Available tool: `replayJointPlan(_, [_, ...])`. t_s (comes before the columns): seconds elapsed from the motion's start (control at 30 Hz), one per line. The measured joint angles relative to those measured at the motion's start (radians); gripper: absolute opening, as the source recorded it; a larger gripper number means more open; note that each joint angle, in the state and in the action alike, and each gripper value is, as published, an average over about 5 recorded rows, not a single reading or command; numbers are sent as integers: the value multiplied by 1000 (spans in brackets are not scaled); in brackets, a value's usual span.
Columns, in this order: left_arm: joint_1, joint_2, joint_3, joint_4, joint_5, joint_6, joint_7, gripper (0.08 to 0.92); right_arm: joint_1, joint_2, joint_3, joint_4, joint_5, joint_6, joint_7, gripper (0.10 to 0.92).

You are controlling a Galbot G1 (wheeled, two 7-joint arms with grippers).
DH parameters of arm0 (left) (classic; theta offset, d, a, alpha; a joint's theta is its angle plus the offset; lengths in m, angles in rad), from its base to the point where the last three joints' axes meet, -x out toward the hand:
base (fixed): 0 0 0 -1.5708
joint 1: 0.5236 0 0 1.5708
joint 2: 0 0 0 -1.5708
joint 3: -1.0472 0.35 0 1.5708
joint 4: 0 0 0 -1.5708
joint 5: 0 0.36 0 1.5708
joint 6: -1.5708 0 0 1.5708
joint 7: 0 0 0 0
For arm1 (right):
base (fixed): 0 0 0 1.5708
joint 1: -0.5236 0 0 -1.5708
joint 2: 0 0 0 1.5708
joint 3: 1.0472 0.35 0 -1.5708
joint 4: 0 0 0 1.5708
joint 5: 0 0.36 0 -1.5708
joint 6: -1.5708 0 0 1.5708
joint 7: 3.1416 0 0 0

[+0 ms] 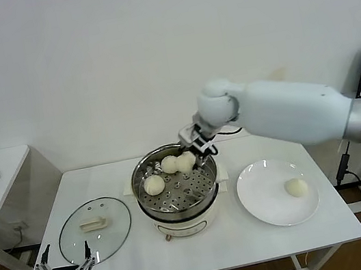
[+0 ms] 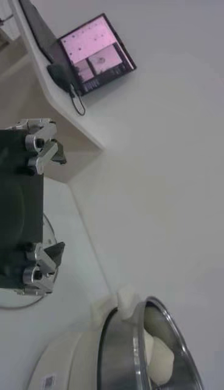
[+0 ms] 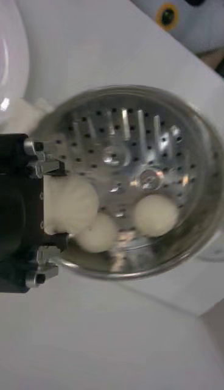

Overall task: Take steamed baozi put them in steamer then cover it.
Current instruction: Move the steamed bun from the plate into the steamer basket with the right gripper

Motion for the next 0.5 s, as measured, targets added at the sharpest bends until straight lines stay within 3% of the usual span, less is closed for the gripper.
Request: replayJointPlan(0.5, [4,-14,-2,-1,0,-14,-9,823,-42,72,-77,25,-147,190,48,590])
